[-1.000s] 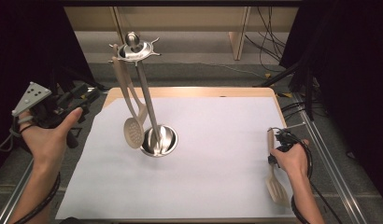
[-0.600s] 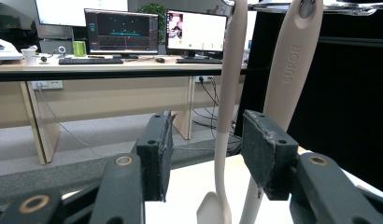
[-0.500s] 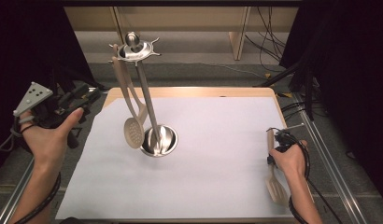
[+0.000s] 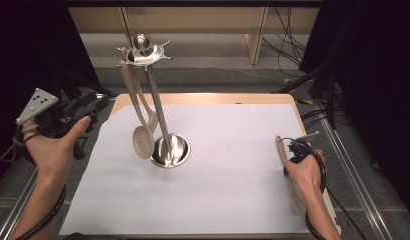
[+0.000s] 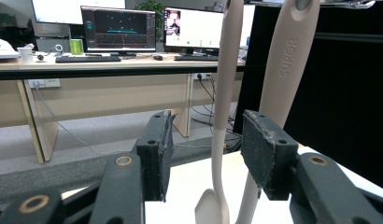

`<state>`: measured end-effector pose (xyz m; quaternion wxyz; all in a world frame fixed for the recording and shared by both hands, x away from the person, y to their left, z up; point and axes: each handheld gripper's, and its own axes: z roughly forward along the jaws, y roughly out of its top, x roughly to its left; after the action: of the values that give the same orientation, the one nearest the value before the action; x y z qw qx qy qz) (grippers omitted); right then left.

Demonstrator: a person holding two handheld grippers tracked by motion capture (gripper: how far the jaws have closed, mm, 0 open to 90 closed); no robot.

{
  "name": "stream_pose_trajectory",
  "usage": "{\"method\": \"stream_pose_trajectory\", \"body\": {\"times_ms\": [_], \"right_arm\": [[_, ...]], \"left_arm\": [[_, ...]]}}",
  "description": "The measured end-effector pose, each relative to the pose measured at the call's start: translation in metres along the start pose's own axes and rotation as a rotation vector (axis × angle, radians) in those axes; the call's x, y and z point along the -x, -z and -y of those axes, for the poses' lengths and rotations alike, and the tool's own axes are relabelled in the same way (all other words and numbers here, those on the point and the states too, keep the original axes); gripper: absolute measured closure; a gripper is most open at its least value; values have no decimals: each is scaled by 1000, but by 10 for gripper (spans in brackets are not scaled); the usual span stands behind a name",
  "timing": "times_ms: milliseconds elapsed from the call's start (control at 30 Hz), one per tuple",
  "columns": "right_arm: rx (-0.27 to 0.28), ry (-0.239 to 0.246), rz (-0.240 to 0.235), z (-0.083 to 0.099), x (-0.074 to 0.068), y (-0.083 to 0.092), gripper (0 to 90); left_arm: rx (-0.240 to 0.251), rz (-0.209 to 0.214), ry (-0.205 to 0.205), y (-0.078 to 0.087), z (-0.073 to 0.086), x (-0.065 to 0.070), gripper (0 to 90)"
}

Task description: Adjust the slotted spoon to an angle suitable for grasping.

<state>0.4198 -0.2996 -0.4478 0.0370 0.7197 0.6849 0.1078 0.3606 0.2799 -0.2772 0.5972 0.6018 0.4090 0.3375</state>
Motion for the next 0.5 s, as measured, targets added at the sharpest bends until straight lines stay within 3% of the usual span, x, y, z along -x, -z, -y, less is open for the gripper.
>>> {"method": "stream_pose_trajectory", "body": {"times_ms": [33,67,100,133,233,267,300,367,400,433,500], "right_arm": [[8,0,7,1,-2,0,780],[-3,-71,-13,3,-11,1,780],[-3,-71,-13,3,-11,1,780],[14,88,6,2,-1,2,780],[65,90,-3,3,-10,4,780],[81,124,0,4,-10,5,780],[87,124,-21,4,-13,6,781],[110,140,-2,4,-17,9,781],[130,147,-29,5,-22,12,781],[130,147,-29,5,-22,12,781],[182,158,-50,5,-27,15,782]], "left_arm": [[1,3,0,0,0,0,526],[0,4,0,0,0,1,526],[0,6,1,-1,0,1,526],[1,8,1,-1,0,1,526],[-1,18,0,-1,0,2,528],[-1,19,-1,0,0,2,528],[0,20,-1,0,0,2,527],[1,19,0,0,-1,2,527],[3,19,2,0,-1,1,527],[4,19,2,1,-1,1,527],[4,20,2,1,-1,1,527]]}}
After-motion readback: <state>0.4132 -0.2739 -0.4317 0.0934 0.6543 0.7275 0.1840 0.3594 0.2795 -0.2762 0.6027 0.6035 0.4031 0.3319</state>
